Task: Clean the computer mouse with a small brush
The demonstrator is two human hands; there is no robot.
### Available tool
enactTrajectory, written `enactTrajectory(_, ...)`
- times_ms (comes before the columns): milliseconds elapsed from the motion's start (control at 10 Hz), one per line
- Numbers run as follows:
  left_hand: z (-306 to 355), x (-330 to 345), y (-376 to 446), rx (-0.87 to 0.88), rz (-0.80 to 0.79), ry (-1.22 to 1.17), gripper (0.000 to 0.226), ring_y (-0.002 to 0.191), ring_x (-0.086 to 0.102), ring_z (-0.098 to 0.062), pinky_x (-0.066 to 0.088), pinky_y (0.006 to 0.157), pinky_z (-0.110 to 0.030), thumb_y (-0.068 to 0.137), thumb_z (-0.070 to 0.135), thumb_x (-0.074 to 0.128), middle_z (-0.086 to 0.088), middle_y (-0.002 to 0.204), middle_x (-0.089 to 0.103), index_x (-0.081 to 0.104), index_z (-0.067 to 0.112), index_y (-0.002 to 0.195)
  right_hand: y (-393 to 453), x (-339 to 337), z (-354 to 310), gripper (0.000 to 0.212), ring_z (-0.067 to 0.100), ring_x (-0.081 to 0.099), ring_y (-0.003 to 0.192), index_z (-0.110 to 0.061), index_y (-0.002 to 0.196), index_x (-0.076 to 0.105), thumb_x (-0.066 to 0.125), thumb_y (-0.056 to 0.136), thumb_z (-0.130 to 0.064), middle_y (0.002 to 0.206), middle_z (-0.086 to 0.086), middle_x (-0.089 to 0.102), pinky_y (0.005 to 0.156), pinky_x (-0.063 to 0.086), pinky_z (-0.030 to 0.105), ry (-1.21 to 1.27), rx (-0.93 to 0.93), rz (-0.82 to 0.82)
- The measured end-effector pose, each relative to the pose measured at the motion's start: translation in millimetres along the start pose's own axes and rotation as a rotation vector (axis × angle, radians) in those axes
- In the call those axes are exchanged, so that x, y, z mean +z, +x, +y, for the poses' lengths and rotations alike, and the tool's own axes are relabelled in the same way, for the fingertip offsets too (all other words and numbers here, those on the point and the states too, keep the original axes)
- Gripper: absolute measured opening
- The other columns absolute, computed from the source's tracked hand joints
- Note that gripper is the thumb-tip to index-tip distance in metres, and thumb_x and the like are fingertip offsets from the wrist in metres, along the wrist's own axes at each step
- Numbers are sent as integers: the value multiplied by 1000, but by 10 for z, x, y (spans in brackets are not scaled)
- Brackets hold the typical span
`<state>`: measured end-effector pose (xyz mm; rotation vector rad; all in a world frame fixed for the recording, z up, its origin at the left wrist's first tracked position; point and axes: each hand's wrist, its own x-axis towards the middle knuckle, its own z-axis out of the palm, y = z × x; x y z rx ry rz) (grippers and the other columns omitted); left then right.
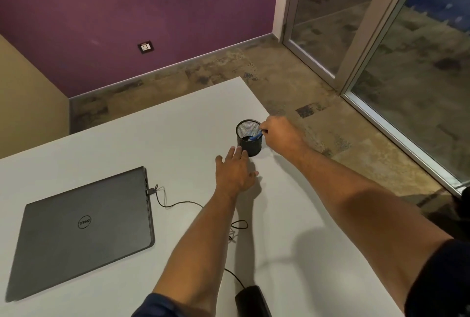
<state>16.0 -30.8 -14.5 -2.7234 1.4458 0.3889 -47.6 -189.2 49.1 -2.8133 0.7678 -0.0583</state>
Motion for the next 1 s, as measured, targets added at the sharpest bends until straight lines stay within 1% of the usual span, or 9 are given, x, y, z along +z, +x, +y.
enactTrajectory(100,-2,30,10,-1,49,-20,69,155,21,-21,24,115,-54,97,47,52,-4,165,29,35,15,156,45,66,-9,27,35,65,101,-6,108,73,54,91,2,110,17,66,72,49,34,-37,8,-46)
enactTrajectory(200,43,53,4,21,263,-81,47,131,51,-26,34,103,-52,92,37,56,-6,137,57,58,14,133,77,117,1,31,35,65,102,-7,112,72,53,90,4,113,16,67,68,40,29,-28,29,-54)
enactTrajectory(300,94,42,58,14,364,-127,56,129,54,-26,39,101,-49,89,34,61,-7,145,52,53,14,141,103,132,5,28,34,65,92,-7,104,72,53,88,7,107,16,68,67,39,28,14,45,-44)
enactTrajectory(400,132,61,127,14,263,-79,79,151,30,-21,36,109,-50,89,33,61,-7,166,29,31,13,159,135,169,5,26,34,66,91,-7,101,72,54,89,5,104,16,69,67,41,29,13,48,-44)
enactTrajectory(500,131,110,165,33,168,-15,88,157,14,-21,31,114,-52,91,40,61,-6,170,17,19,10,163,158,219,-2,26,35,68,94,-9,101,74,55,88,3,103,16,72,69,48,31,40,46,-48)
enactTrajectory(600,145,102,188,24,145,-4,90,157,12,-21,29,115,-53,92,44,61,-7,170,15,16,10,163,185,278,-3,31,35,70,99,-11,109,74,57,86,1,109,14,73,83,59,37,57,50,-52)
enactTrajectory(800,164,76,130,-6,165,2,90,157,11,-22,29,115,-51,92,42,59,-7,170,13,15,10,163,78,327,1,44,32,66,110,-15,134,63,56,92,-6,128,11,64,89,58,42,44,5,6)
enactTrajectory(900,161,-25,3,5,223,-43,82,157,14,-23,31,115,-52,94,38,53,-8,170,15,19,10,163,-130,237,-70,36,30,68,106,-15,131,63,57,96,-15,127,9,66,86,58,43,-4,-81,165)
enactTrajectory(1000,152,-16,-253,-10,315,-86,80,157,14,-24,31,115,-50,96,40,49,-7,171,12,18,10,163,-458,249,-140,33,29,72,94,-12,124,66,66,93,-19,118,8,71,76,60,42,-55,-216,283)
